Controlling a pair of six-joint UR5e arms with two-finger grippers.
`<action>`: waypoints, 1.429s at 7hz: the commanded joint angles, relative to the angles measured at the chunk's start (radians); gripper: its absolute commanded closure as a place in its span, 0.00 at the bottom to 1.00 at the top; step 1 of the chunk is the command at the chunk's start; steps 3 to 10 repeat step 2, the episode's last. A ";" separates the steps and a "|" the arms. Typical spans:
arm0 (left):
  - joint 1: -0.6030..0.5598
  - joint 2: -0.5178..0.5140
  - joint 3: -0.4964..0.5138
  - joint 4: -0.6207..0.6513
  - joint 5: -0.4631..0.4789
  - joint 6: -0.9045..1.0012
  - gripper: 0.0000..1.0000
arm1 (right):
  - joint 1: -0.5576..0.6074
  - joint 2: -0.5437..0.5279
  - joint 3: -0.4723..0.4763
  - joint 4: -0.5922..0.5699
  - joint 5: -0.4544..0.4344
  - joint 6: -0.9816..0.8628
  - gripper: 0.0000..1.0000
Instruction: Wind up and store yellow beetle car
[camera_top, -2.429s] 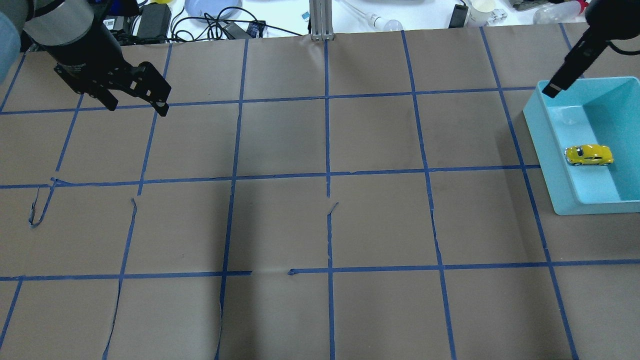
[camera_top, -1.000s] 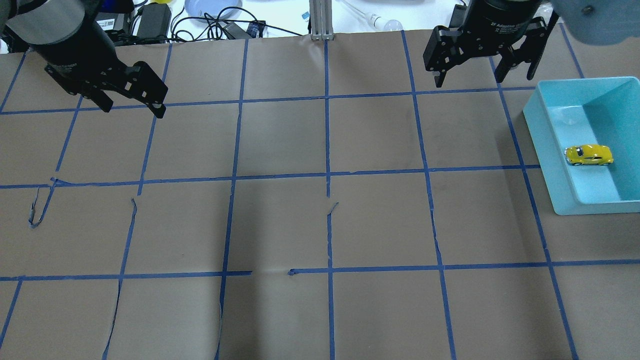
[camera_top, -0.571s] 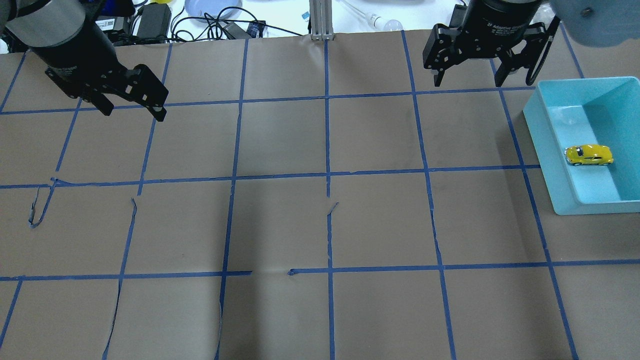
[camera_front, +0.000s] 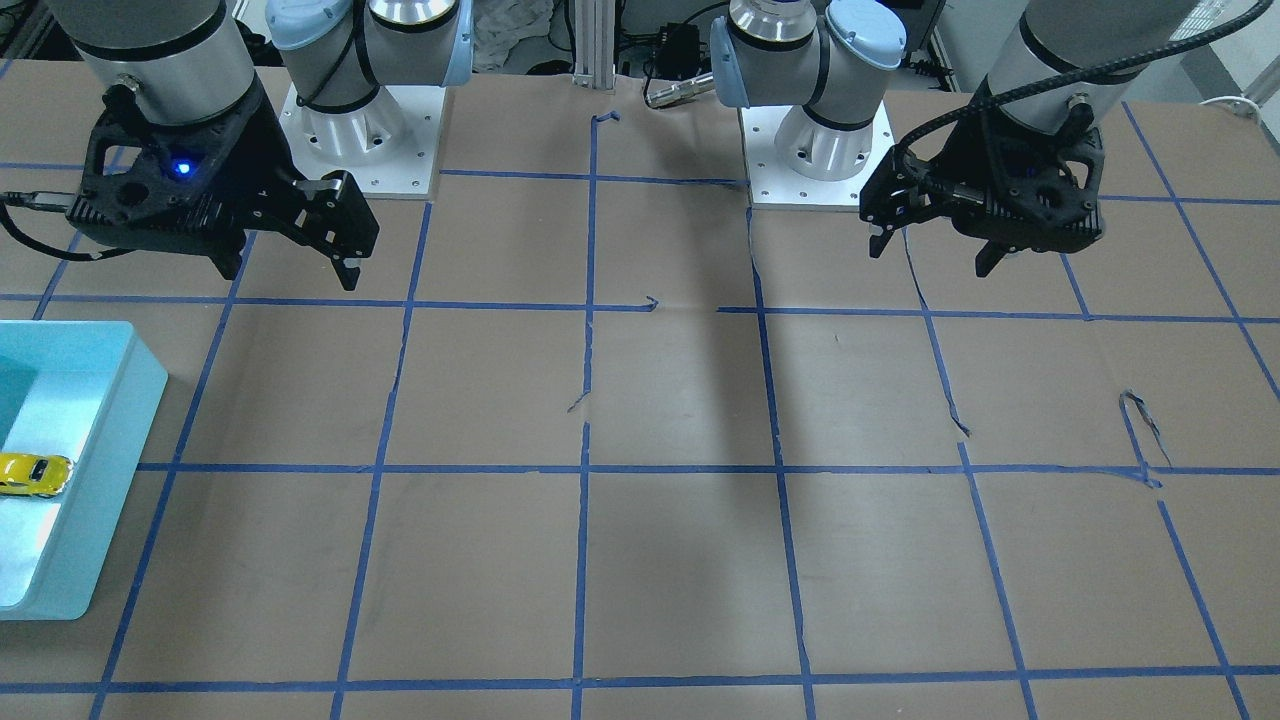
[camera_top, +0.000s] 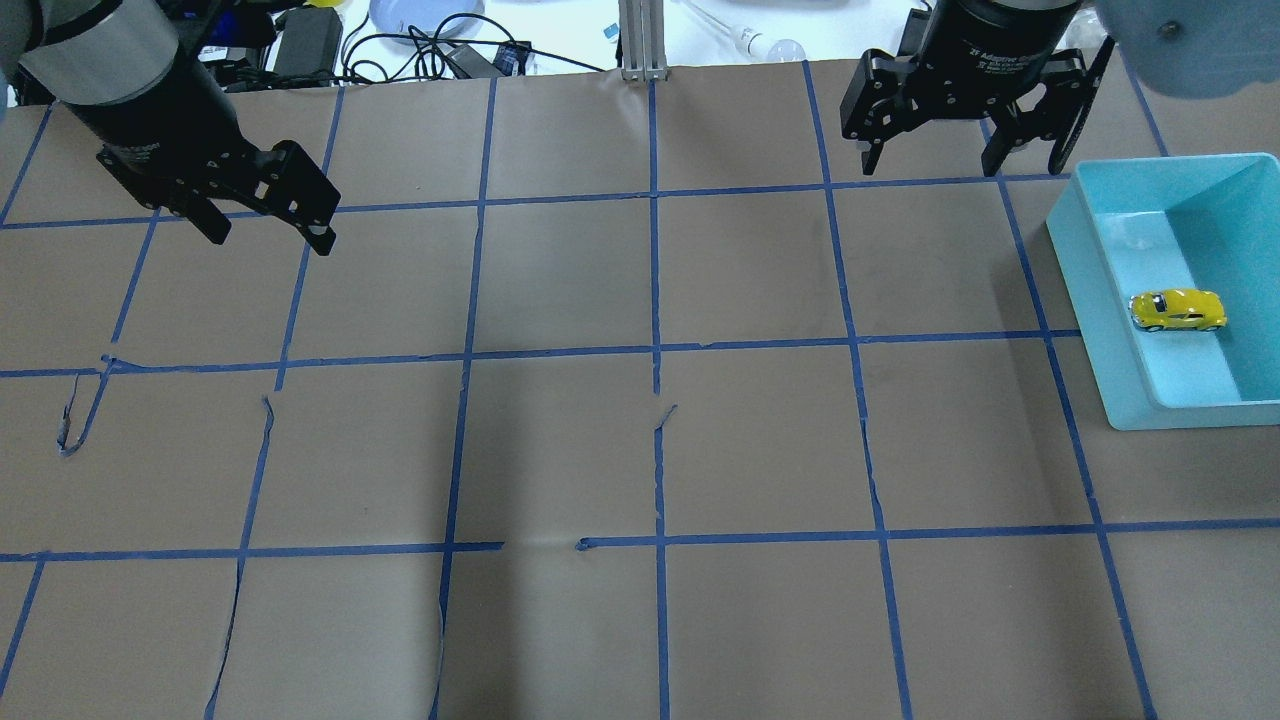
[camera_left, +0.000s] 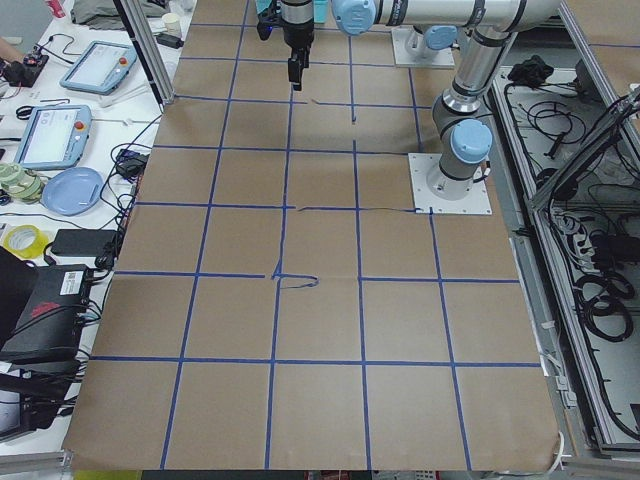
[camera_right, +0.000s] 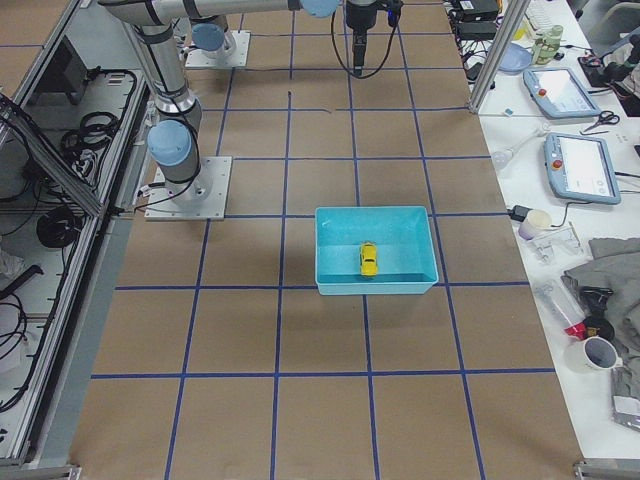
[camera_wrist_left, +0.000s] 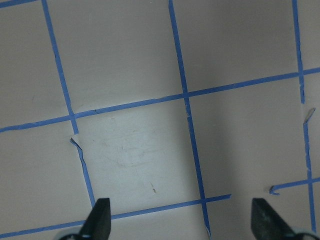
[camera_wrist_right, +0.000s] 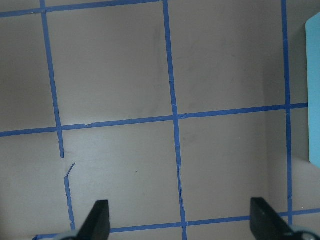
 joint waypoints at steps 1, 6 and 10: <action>0.000 0.004 -0.004 -0.004 0.000 0.000 0.00 | 0.001 0.000 0.001 0.000 0.019 -0.002 0.00; 0.000 0.001 -0.002 -0.004 0.000 0.000 0.00 | 0.001 -0.001 0.001 0.000 0.019 -0.002 0.00; 0.000 0.001 -0.002 -0.004 0.000 0.000 0.00 | 0.001 -0.001 0.001 0.000 0.019 -0.002 0.00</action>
